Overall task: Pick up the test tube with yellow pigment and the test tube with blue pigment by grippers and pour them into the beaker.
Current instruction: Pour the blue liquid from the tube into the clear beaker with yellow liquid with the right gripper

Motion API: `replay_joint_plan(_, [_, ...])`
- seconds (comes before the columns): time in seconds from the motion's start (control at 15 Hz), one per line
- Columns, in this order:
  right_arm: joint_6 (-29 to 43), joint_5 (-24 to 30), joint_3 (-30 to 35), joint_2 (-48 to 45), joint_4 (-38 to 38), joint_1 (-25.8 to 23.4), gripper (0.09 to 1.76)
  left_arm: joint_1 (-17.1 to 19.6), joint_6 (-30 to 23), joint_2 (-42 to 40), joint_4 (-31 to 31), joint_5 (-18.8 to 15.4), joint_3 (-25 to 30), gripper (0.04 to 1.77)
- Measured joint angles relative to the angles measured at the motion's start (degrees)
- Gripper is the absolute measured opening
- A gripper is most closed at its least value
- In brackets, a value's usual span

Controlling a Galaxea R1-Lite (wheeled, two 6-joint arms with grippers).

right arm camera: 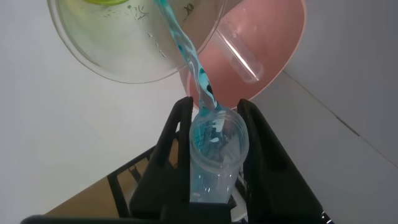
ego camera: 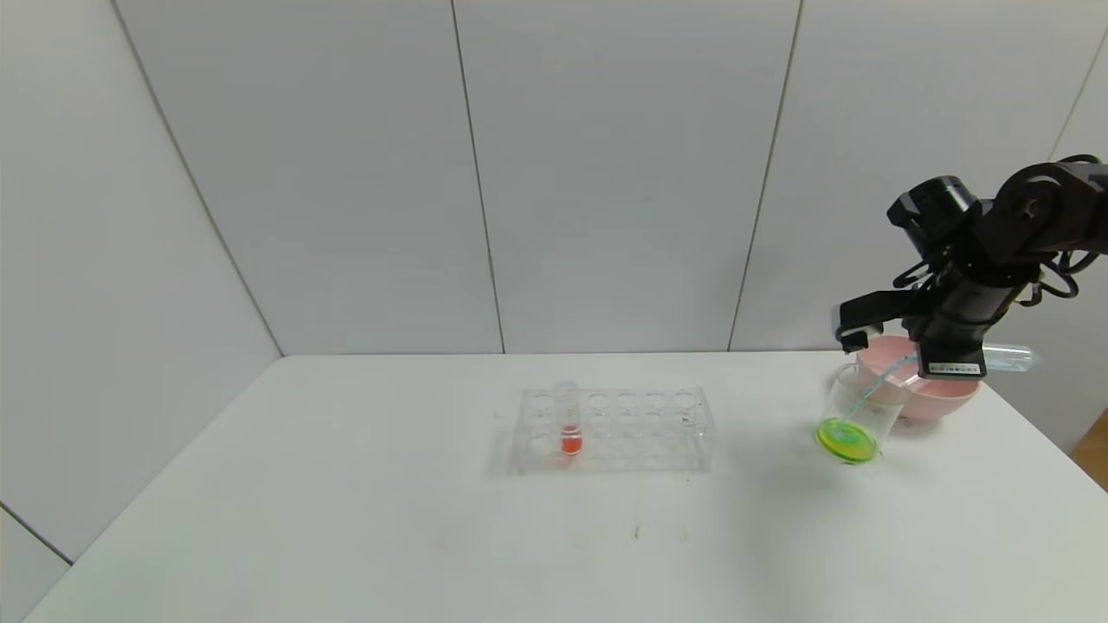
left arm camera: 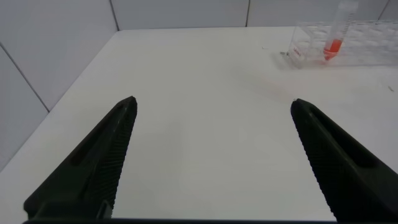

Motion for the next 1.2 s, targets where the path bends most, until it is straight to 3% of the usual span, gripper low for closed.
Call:
replay_joint_plan(0.8, [-4.23,-15.58,0.00,-0.35,0.74,5.05,0.54,0.00,-0.02,0.00,0.00,0.00,0.00,1.76])
replay_joint_plan(1.07, [-3.80,-15.71,0.07,-1.32,2.49,6.45,0.54,0.00,0.00,0.00,0.00,0.00,0.00,1.76])
replay_joint_plan(1.2, [-3.45,-12.37,0.38,-2.23,2.57,6.41,0.54,0.00,0.00,0.00,0.00,0.00,0.00,1.76])
